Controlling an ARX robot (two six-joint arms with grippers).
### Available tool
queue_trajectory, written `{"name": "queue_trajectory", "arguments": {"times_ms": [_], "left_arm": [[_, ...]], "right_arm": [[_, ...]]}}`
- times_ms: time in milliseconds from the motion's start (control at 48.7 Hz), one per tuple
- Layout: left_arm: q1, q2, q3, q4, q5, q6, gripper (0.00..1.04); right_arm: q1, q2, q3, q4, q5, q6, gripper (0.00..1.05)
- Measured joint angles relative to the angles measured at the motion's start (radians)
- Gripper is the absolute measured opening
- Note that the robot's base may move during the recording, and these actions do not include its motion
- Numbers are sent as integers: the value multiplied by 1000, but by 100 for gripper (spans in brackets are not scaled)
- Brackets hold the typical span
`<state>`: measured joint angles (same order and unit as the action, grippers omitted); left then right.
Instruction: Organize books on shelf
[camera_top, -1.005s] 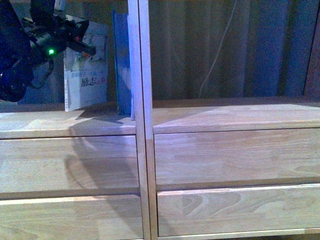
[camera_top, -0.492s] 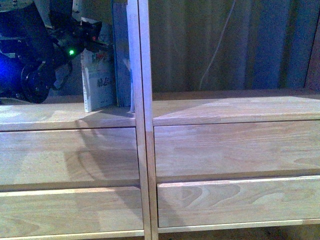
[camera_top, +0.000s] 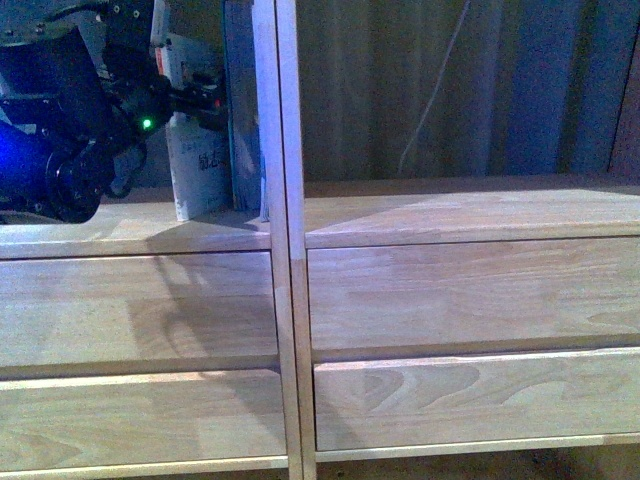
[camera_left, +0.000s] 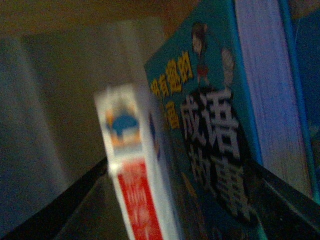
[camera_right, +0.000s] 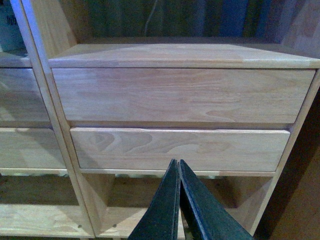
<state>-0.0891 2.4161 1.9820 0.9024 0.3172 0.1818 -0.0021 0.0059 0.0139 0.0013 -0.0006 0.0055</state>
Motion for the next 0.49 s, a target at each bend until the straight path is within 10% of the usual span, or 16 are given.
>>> {"name": "queue_trajectory", "arguments": {"times_ms": [103, 492], "left_arm": [[0, -8, -45, 0, -11, -1, 99], [-18, -99, -196, -1, -5, 5, 97]], "right_arm": [[0, 0, 0, 0, 0, 0, 3], [0, 0, 0, 0, 0, 0, 3]]}}
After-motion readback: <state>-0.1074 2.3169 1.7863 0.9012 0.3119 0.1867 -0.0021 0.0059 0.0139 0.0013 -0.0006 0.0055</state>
